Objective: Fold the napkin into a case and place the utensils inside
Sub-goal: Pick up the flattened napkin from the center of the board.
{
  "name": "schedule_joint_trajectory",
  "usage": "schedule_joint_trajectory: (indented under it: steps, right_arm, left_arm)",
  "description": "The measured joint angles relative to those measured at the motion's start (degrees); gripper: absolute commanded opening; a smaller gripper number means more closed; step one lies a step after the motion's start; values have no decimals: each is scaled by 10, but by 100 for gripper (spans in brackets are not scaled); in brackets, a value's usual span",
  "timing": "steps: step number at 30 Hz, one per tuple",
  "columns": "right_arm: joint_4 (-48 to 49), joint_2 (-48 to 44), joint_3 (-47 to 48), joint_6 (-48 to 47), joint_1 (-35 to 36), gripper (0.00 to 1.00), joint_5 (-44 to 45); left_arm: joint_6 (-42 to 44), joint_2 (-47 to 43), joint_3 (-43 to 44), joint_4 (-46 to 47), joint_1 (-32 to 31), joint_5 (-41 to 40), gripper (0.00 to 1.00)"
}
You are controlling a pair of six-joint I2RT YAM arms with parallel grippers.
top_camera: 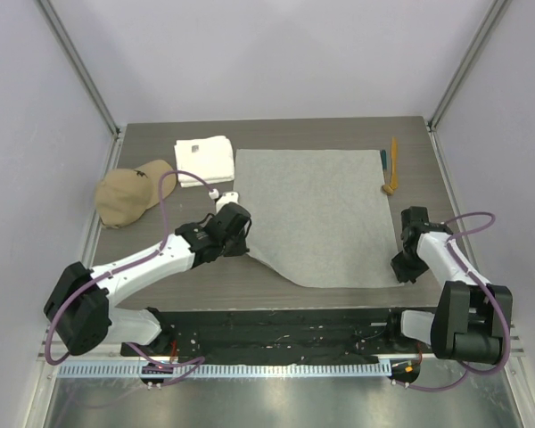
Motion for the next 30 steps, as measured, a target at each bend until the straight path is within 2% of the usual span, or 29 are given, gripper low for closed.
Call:
schedule_joint_trajectory:
  steps: [3, 11, 13, 16, 18, 22, 23, 25, 28, 30]
  right_arm:
    - [22, 7, -10, -6, 0, 23, -10]
    - [37, 14, -18, -26, 0, 37, -13]
    - [35, 17, -16, -31, -1, 46, -13]
    - [31, 17, -16, -35, -4, 48, -12]
    - [34, 17, -17, -34, -4, 47, -12]
    - [46, 17, -21, -34, -4, 33, -17]
    - [55, 16, -24, -33, -4, 27, -21]
    - [75, 4, -33, -33, -4, 24, -27]
    - [127, -29, -58, -30, -4, 21, -30]
    - [171, -59, -82, -24, -4, 16, -31]
  left_arm:
    - [1, 3, 0, 0, 0, 0, 0]
    - [2, 5, 0, -1, 0, -1, 0]
    - [3, 5, 0, -1, 0, -2, 0]
    - [4, 5, 0, -3, 0, -4, 0]
    - [4, 5, 0, -3, 0, -5, 0]
    - [4, 5, 0, -3, 2, -5, 0]
    - [4, 5, 0, -3, 3, -5, 0]
    - [4, 5, 0, -4, 5, -5, 0]
    - [4, 5, 0, -5, 5, -5, 0]
    - [4, 5, 0, -5, 7, -5, 0]
